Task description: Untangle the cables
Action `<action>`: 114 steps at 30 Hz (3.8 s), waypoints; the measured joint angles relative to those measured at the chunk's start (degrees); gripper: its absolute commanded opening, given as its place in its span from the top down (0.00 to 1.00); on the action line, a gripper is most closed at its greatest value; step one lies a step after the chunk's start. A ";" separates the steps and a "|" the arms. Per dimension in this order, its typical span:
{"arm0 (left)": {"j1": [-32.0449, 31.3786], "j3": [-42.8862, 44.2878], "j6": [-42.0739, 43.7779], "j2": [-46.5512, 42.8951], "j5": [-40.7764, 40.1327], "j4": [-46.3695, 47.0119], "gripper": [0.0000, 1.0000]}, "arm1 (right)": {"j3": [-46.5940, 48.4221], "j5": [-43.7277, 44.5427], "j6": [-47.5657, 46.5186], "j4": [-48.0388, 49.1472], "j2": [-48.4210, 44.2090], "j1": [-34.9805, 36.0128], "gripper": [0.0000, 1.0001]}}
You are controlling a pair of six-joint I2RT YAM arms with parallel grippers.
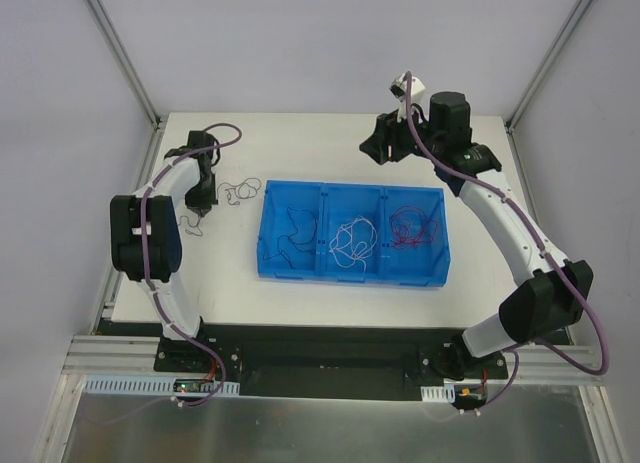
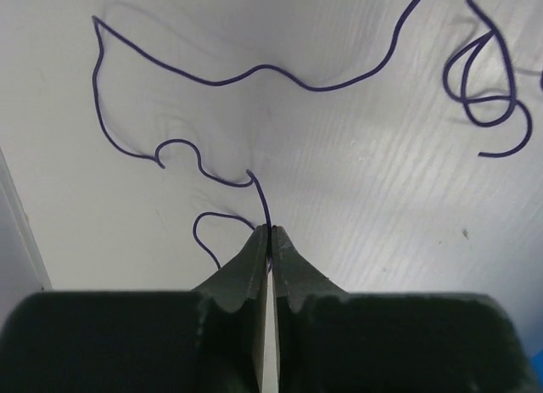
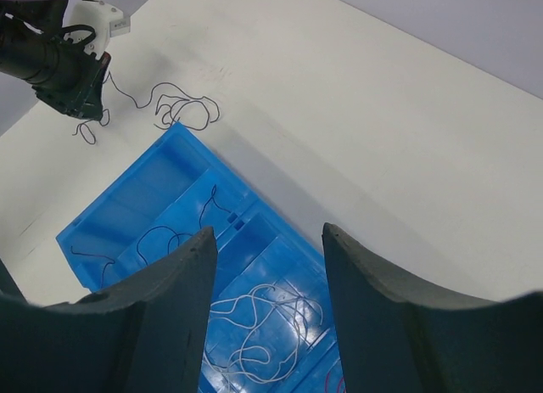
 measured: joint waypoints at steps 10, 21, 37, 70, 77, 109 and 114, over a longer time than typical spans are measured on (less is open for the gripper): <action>0.17 -3.41 -0.04 -3.74 -1.99 0.09 0.87 | -0.09 0.28 -0.81 -0.02 -2.34 -0.46 0.45; 0.50 -5.16 -0.81 -6.51 -0.42 0.52 1.00 | -0.66 0.83 -1.55 -0.07 -2.45 -1.33 0.45; 0.50 -3.67 -14.01 -55.80 0.04 3.21 1.00 | -1.03 0.74 -1.79 -0.26 -2.45 -1.92 0.45; -4.96 -2.23 -42.16 -50.47 47.15 34.18 1.00 | -1.07 0.20 -1.77 -0.26 -3.34 -1.95 0.45; -9.05 -12.33 -42.64 -46.80 46.64 35.10 1.00 | -1.07 0.20 -1.79 -0.26 -3.37 -2.08 0.45; -9.40 -4.28 -42.34 -54.69 47.56 31.65 1.00 | -1.07 -1.16 -0.94 -0.26 -3.37 -2.58 0.45; -9.40 -1.92 -42.29 -54.18 48.15 30.84 1.00 | -1.07 -1.64 -0.74 -0.26 -3.37 -2.58 0.45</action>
